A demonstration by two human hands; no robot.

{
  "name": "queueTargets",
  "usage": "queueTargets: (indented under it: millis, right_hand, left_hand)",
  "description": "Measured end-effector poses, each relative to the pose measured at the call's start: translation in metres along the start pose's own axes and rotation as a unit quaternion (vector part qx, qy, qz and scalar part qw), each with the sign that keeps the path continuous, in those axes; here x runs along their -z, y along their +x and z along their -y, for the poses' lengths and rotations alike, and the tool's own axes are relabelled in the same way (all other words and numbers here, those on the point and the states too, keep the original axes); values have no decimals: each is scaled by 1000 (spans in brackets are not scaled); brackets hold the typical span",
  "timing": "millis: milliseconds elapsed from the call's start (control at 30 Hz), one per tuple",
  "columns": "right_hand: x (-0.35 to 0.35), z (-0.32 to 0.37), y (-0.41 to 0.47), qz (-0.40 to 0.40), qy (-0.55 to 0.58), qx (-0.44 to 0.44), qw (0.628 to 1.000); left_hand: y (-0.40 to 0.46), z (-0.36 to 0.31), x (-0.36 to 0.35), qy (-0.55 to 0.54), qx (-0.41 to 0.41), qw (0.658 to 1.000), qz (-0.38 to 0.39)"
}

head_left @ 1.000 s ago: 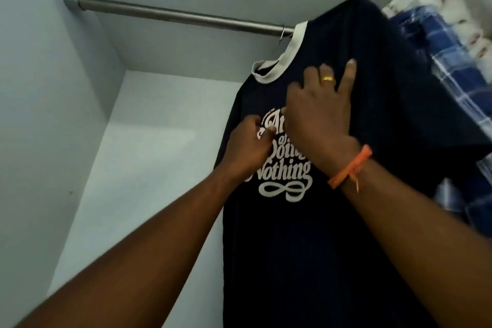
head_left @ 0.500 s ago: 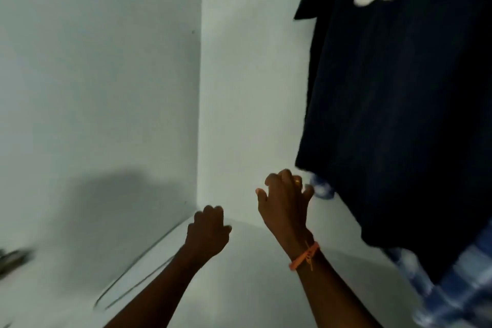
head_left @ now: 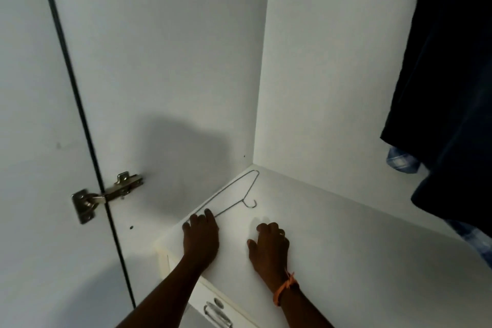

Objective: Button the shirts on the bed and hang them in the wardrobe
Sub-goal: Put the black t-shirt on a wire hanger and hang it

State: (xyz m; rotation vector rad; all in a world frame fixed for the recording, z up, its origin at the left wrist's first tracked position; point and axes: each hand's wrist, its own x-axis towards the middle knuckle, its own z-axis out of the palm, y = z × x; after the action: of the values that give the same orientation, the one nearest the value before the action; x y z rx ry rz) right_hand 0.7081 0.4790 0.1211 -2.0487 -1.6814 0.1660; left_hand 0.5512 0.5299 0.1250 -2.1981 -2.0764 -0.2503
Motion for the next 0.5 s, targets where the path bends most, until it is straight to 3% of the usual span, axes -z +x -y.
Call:
queueTargets:
  millis: [133,233,333,400,500]
  right_hand:
    - [-11,9,-1,-37,4,-44,998]
    - [-13,17,0,-37,42,-79,995]
    - [-13,30,-1,-35,105,-115,987]
    - [-14,35,-5,-9,64,-103,993]
    - [-20,39,-21,7,-45,-32,998]
  left_hand:
    - [7,7,5,49,-91,994,-18]
    - [1,6,-2,62,-139,985,-81]
    - [-15,7,-14,54,-166,984,-41]
    - [-35,7,-11,6,-165,986,-30]
    - [-66,6,-10,-68,-148,982,-95]
